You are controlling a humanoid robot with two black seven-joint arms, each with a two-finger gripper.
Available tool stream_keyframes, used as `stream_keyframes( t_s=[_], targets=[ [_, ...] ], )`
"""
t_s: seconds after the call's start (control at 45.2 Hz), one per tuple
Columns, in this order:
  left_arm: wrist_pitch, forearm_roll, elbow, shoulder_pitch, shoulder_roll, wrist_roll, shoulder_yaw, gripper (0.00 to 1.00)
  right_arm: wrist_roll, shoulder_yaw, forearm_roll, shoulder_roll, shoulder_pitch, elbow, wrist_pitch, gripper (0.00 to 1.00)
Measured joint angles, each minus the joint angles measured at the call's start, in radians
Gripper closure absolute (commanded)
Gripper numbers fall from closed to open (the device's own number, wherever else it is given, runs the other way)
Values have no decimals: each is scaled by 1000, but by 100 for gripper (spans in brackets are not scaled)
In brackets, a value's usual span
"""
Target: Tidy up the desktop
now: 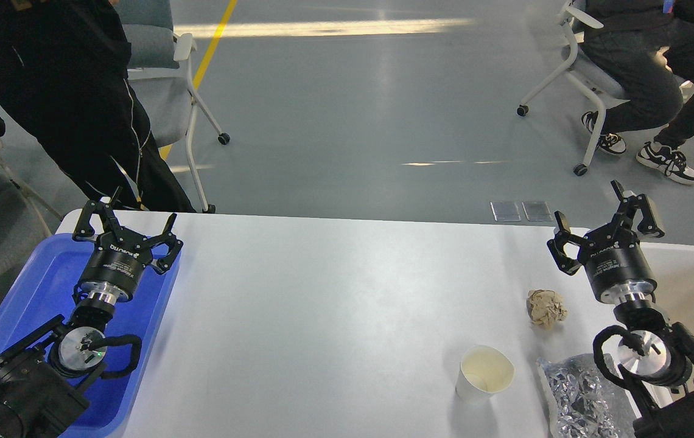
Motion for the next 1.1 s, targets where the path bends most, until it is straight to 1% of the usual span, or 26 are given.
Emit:
stream_keyframes(
  t_s=[0.53,0.95,1.105],
  targets=[
    [2,0,0,0,0,0,0,0,0,40,1,-15,-65,18,-10,0],
    [0,1,0,0,-1,0,0,0,-18,32,5,-30,-61,35,-49,0],
    [-1,1,0,0,-1,0,0,0,-57,-25,5,-87,-61,72,-56,0]
  ],
)
